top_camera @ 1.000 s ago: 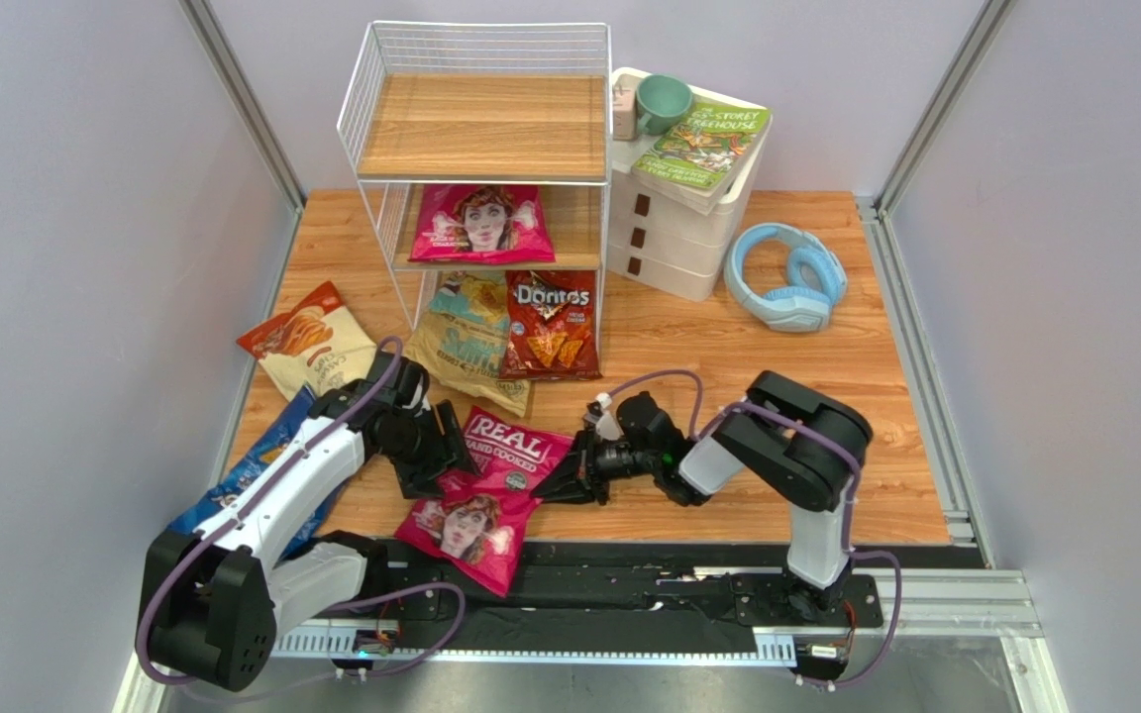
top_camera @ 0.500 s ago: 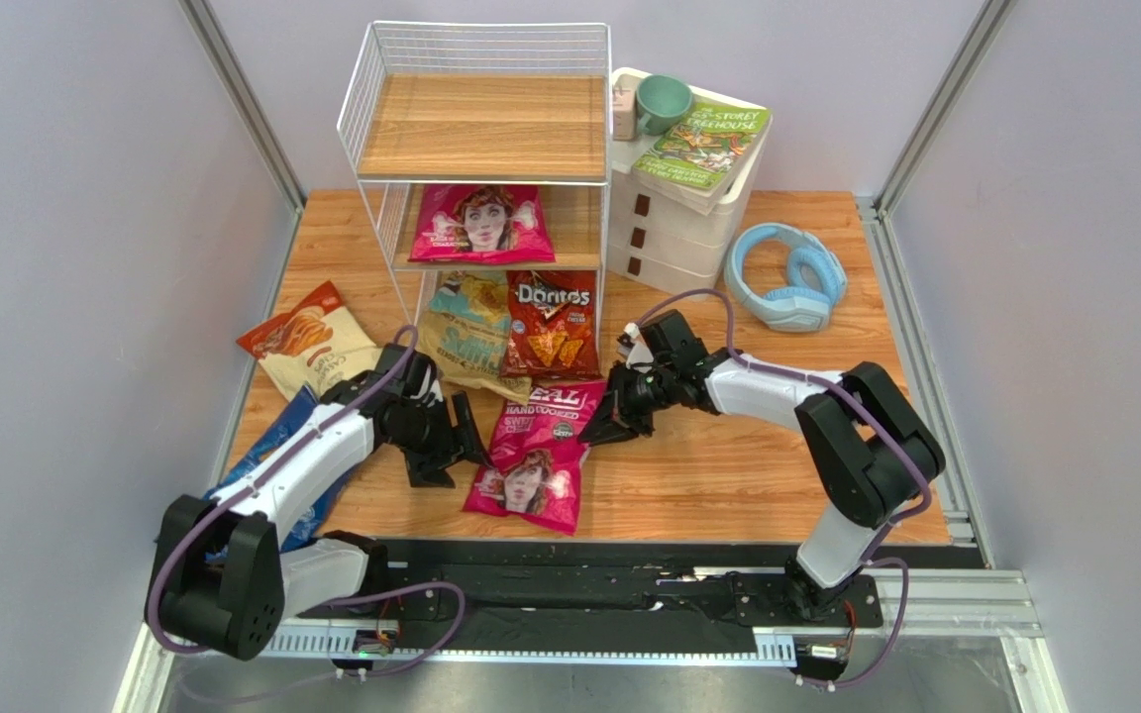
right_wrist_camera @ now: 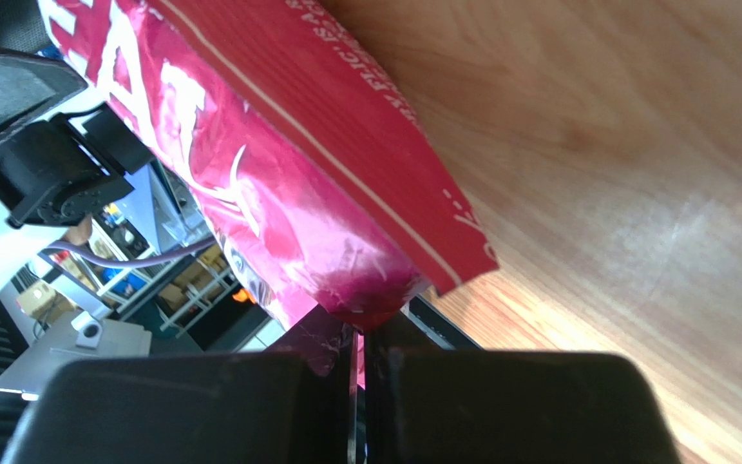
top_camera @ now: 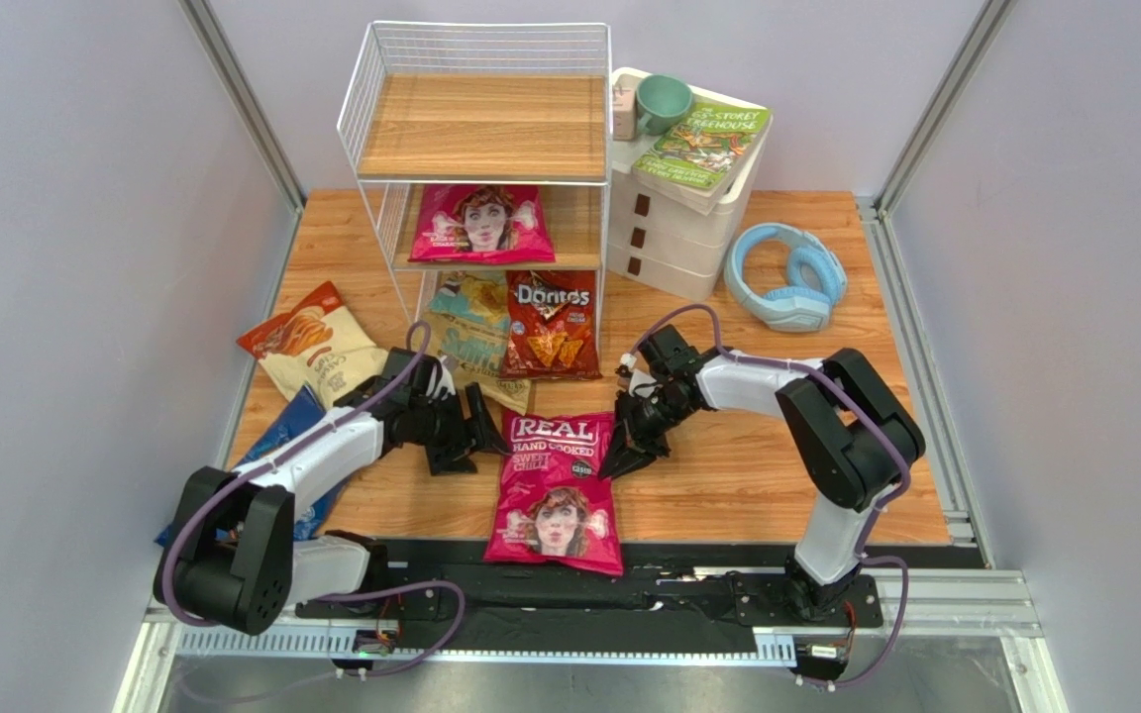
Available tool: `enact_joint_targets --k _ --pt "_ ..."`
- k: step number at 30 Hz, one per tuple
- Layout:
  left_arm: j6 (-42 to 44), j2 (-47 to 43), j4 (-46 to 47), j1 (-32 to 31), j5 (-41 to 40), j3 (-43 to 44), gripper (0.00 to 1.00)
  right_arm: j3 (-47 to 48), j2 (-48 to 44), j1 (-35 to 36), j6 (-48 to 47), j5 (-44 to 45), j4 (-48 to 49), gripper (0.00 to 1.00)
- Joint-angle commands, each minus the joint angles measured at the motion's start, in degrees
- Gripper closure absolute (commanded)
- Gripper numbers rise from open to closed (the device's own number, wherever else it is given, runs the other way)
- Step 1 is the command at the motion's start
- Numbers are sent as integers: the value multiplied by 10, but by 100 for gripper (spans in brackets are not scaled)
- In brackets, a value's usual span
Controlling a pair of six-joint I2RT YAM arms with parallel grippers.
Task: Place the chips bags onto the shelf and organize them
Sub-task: Adjust the potato chip at the center of the board.
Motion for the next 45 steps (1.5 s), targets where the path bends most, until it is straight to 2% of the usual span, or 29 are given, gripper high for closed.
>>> enact_joint_targets --k 1,11,14,19,23,26,27,29,30,32,35,41,45 --pt "-12 7 45 -2 30 -26 22 31 36 1 -48 -1 -37 100" --pt "-64 2 127 -26 65 -78 22 76 84 0 -41 -3 -26 100" --pt "-82 24 159 -45 78 -81 23 79 89 -1 -36 0 -20 100" --pt "-124 38 216 -130 80 -81 24 85 101 -1 -28 -7 -8 100" --pt "-133 18 227 -137 77 -82 27 100 105 -2 -26 -10 -5 100" --pt "-133 14 252 -137 86 -84 51 106 107 -4 -26 -13 -5 99" --pt "-133 10 249 -137 86 -85 67 109 107 -4 -25 -14 -5 96" --pt "-130 -14 237 -137 79 -80 80 111 103 -8 -23 -20 -6 86" --pt "-125 -27 210 -137 72 -78 93 110 93 -10 -21 -21 -6 83" --pt "-120 -73 183 -137 52 -70 96 107 77 -17 -19 -21 -6 72" --pt "-125 -141 139 -137 26 -63 99 92 37 -30 -10 -24 -10 66" --pt "-119 -243 49 -131 -22 -26 100 50 -82 -67 15 -27 -35 60" --pt "-151 -271 35 -87 -42 -18 100 43 -145 -76 43 -10 -63 55"
